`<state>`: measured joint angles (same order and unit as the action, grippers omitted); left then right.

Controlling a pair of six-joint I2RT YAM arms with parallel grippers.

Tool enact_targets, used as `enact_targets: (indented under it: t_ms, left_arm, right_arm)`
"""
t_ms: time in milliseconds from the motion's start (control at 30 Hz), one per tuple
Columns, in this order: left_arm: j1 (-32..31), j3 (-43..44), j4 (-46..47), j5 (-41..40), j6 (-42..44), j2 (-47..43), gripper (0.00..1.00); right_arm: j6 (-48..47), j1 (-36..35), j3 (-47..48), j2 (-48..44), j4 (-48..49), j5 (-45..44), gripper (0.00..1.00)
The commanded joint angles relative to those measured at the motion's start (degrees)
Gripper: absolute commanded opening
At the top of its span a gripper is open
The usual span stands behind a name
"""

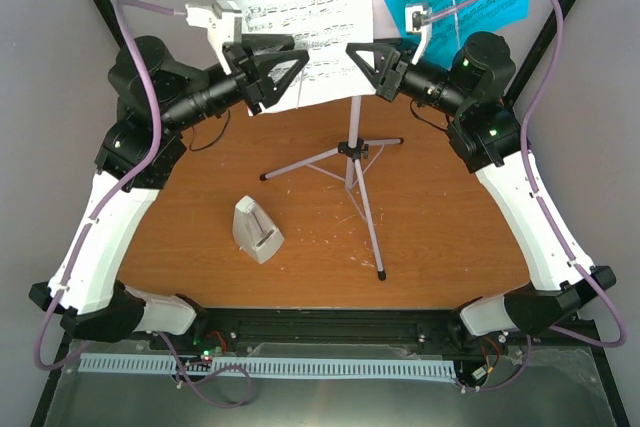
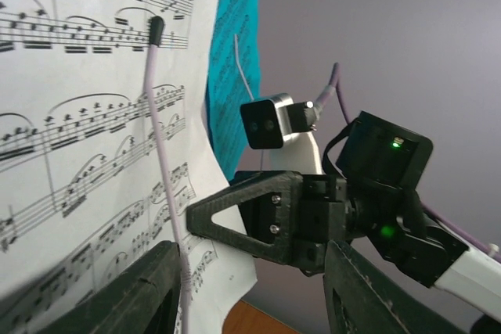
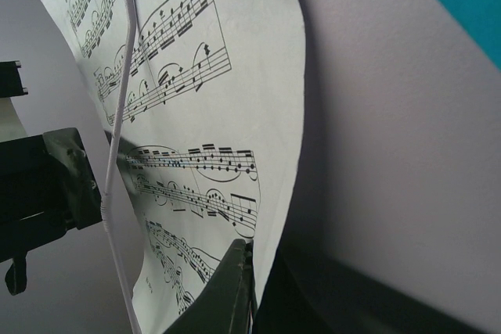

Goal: Pack up the instrument practice props

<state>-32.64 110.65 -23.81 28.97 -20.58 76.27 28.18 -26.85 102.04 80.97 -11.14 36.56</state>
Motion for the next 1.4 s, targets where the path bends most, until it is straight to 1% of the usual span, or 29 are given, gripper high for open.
enact_targets:
  t_ms: [0, 167, 367, 533, 867, 933, 1133, 1300, 1367]
  left_arm:
    - [-0.7, 3.5, -1.2, -4.2, 0.9, 1.8, 0.51]
    - [-0.8, 4.3, -0.9, -3.5, 0.5, 3.3, 0.48]
    - [-0.8, 5.0, 0.0, -1.2, -0.2, 4.7, 0.41]
    - [-0.8, 6.6, -0.8, -0.9, -0.1, 6.4, 0.38]
    - [-0.8, 8.0, -1.8, -1.1, 0.6, 8.4, 0.36]
    - [-0.8, 8.2, -1.8, -0.3, 0.6, 8.6, 0.31]
    - [-0.8, 7.8, -1.8, 0.1, 1.3, 8.7, 0.1]
    - [-0.8, 6.8, -1.2, 0.3, 2.3, 8.2, 0.01]
    - [-0.9, 5.9, -0.3, 0.7, 2.9, 7.7, 0.0]
  right_arm:
    - [-1.0, -0.5, -0.5, -1.3, -0.2, -1.3, 0.03]
    - [-1.4, -0.5, -0.9, -1.6, 0.0, -1.4, 0.03]
    - [-1.6, -0.6, -1.0, -1.4, 0.0, -1.4, 0.03]
    - [-1.9, -0.6, -1.4, -1.8, 0.0, -1.8, 0.03]
    - [-2.3, -0.5, -1.2, -1.6, -0.1, -2.2, 0.03]
    - [-2.4, -0.5, -1.3, -1.7, -0.1, -2.3, 0.03]
    - [-2.8, -0.6, -1.5, -1.9, -0.4, -2.8, 0.03]
    - [-2.8, -0.6, -1.9, -2.2, -0.4, -3.6, 0.03]
    - [-2.8, -0.5, -2.1, -2.4, -0.4, -3.8, 0.03]
